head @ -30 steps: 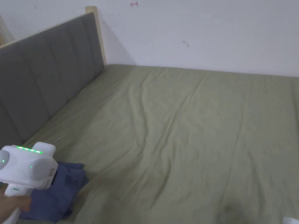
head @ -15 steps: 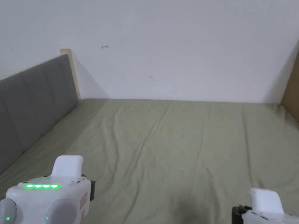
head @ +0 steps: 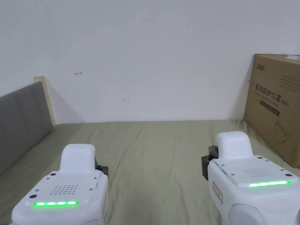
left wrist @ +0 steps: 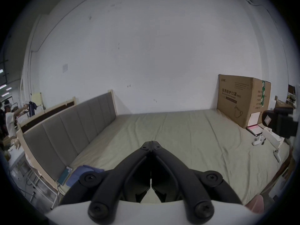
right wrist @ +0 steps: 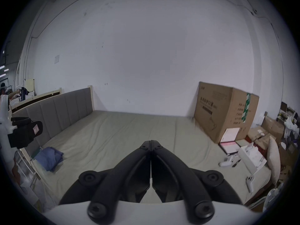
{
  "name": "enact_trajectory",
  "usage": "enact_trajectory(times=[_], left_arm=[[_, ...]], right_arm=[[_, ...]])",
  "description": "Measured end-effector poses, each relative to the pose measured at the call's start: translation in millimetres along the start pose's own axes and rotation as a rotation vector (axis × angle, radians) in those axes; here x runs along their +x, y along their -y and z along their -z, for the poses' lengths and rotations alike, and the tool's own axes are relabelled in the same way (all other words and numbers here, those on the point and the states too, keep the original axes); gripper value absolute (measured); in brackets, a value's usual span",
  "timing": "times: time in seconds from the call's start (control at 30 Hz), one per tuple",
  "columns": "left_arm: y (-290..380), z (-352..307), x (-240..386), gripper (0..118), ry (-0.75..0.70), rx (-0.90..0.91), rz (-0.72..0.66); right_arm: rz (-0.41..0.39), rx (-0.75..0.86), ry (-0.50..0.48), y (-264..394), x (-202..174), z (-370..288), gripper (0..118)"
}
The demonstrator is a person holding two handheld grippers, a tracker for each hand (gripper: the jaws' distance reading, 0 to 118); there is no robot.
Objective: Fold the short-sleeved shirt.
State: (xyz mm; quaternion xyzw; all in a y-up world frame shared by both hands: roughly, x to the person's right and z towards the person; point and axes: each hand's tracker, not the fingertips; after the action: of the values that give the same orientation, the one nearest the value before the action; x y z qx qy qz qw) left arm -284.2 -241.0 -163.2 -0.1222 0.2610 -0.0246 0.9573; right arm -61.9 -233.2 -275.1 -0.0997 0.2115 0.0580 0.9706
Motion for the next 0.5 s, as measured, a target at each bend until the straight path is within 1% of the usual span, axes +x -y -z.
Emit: enact_trajectory(times=[0.07,0.13,0.3,0.5], left_arm=[[-4,-6,3,0,0.008,0.023,-0.022],[-8,-11,3,0,0.014,0.048,-0.044],[-12,-15,7,0,0.026,0.082,-0.024],[-11,-14,7,0,0.029,0.081,-0.045]], right_arm=[[-0.011,0.027,0.018,-3,0,-6,0],[-0.003,0.04,0.015,-6,1,-10,0],[0.022,0.052,0.032,-6,5,-13,0],[0.032,0.038,0.038,-3,6,-12,0]])
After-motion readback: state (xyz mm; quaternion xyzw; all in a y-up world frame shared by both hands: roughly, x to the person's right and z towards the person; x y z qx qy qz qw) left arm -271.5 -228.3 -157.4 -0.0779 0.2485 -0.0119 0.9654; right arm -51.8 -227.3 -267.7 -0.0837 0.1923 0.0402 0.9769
